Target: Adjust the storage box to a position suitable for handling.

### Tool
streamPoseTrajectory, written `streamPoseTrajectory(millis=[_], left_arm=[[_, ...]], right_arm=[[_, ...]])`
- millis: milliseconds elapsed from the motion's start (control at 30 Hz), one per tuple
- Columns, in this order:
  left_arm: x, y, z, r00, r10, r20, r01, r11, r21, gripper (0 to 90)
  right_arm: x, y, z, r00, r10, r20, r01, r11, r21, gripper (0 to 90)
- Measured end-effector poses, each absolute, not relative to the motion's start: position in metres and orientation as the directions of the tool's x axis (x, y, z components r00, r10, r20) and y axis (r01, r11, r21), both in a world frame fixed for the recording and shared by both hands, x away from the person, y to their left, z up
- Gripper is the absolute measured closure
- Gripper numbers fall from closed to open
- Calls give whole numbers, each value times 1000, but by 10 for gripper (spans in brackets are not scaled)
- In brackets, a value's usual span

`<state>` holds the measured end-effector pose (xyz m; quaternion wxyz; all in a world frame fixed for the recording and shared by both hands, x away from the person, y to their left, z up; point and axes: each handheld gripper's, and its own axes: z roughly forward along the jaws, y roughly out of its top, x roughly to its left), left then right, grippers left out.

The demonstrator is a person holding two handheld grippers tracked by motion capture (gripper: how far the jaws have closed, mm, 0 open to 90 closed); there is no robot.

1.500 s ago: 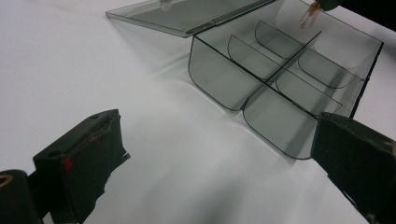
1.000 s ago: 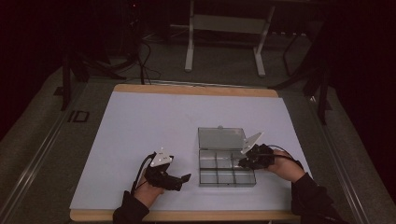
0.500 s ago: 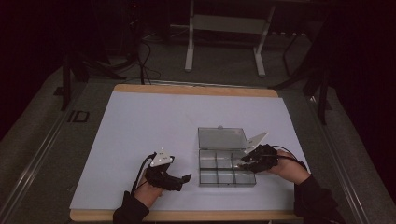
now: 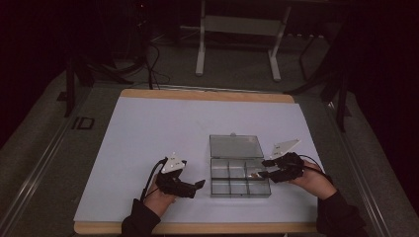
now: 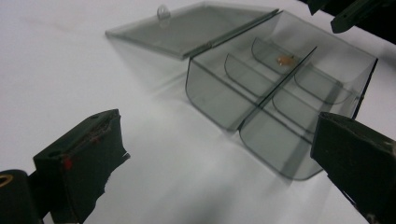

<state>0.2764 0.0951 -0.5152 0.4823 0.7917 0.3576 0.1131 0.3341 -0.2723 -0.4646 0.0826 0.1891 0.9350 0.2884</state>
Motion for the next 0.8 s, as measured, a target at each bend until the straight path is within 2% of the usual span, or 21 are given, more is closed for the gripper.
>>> streamPoseTrajectory(millis=[100, 200, 300, 533, 800], left_arm=[[278, 92, -512, 715, 680, -163, 460, -282, 842, 30], [281, 89, -507, 713, 671, -201, 493, -276, 825, 30], [283, 84, -501, 719, 673, -177, 483, -301, 822, 30], [288, 73, -485, 722, 659, -209, 496, -283, 821, 30], [298, 61, -467, 743, 650, -160, 449, -306, 840, 31]], right_arm=[[334, -277, -464, -904, 426, -36, 325, 739, 591, 532], [333, -280, -463, -896, 442, -42, 328, 723, 608, 527], [333, -284, -463, -884, 465, -44, 337, 700, 630, 509], [335, -288, -464, -866, 496, -61, 345, 681, 646, 495], [340, -292, -461, -838, 543, -56, 365, 633, 683, 484]])
